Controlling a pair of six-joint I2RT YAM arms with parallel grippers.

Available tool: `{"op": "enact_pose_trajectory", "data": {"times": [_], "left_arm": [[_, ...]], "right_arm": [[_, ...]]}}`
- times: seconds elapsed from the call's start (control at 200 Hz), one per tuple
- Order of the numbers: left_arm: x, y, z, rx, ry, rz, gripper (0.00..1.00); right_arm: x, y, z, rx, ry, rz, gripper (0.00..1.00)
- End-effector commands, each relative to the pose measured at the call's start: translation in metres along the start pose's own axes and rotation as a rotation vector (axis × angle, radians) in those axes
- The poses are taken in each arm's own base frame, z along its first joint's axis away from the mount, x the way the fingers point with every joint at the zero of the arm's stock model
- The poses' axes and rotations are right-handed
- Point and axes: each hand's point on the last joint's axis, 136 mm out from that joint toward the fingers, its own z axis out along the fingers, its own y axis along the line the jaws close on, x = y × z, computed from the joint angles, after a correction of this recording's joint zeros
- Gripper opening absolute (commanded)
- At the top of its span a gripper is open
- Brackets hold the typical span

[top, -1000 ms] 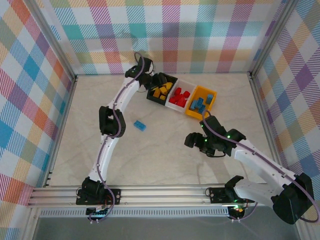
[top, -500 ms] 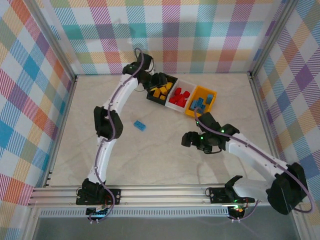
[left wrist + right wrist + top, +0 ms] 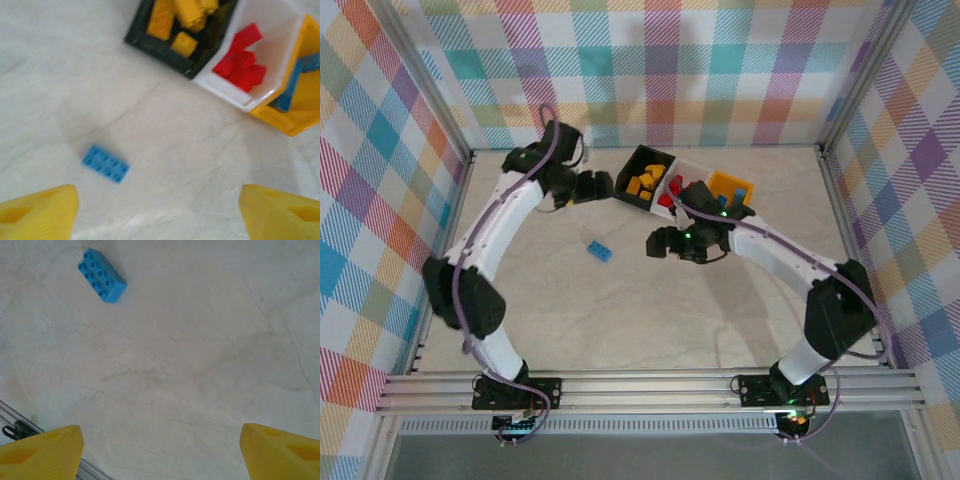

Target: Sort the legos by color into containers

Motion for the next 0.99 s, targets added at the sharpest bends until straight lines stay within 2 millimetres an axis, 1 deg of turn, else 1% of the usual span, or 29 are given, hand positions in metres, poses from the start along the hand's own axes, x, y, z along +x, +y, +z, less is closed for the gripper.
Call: {"op": "enact_pose_trajectory", "data": {"times": [0.0,0.06,0.195,0.275,0.305,0.37,0.455,0.535,0.635,0.725,0.87,0.99], "left_arm": [[0.03,0.029,-0.013,-0.066,0.011,-0.03,0.99],[0.054,0.04,-0.014,-0.081,0.034,-0.055,1.0],[0.098,0.06,-0.023,-0.092,0.049,-0.15,1.0],[0.122,0.074,-0.029,-0.115,0.043,-0.224,1.0],[0.13,0.079,-0.032,-0.119,0.039,-0.254,1.0],[0.148,0.09,-0.034,-0.131,0.031,-0.324,1.0],[0.17,0.096,-0.035,-0.11,0.027,-0.407,1.0],[0.187,0.099,-0.034,-0.088,0.036,-0.469,1.0],[0.203,0.103,-0.034,-0.078,0.047,-0.514,1.0],[0.21,0.105,-0.041,-0.081,0.045,-0.518,1.0],[0.214,0.108,-0.054,-0.095,0.039,-0.492,1.0],[0.216,0.11,-0.062,-0.11,0.038,-0.47,1.0]], "right_arm": [[-0.007,0.015,0.012,-0.033,0.075,-0.077,0.83],[-0.012,0.022,0.021,-0.032,0.101,-0.111,0.83],[-0.024,0.041,0.044,-0.031,0.145,-0.241,0.82],[-0.025,0.05,0.066,-0.007,0.198,-0.334,0.82],[-0.023,0.05,0.075,0.011,0.222,-0.371,0.82],[-0.028,0.054,0.093,0.072,0.23,-0.46,0.82],[-0.035,0.059,0.113,0.122,0.22,-0.565,0.82],[-0.045,0.066,0.125,0.141,0.196,-0.618,0.82],[-0.055,0.073,0.138,0.13,0.18,-0.646,0.81],[-0.056,0.076,0.149,0.132,0.179,-0.68,0.81],[-0.058,0.067,0.172,0.193,0.183,-0.718,0.8],[-0.064,0.058,0.183,0.254,0.168,-0.735,0.8]]}}
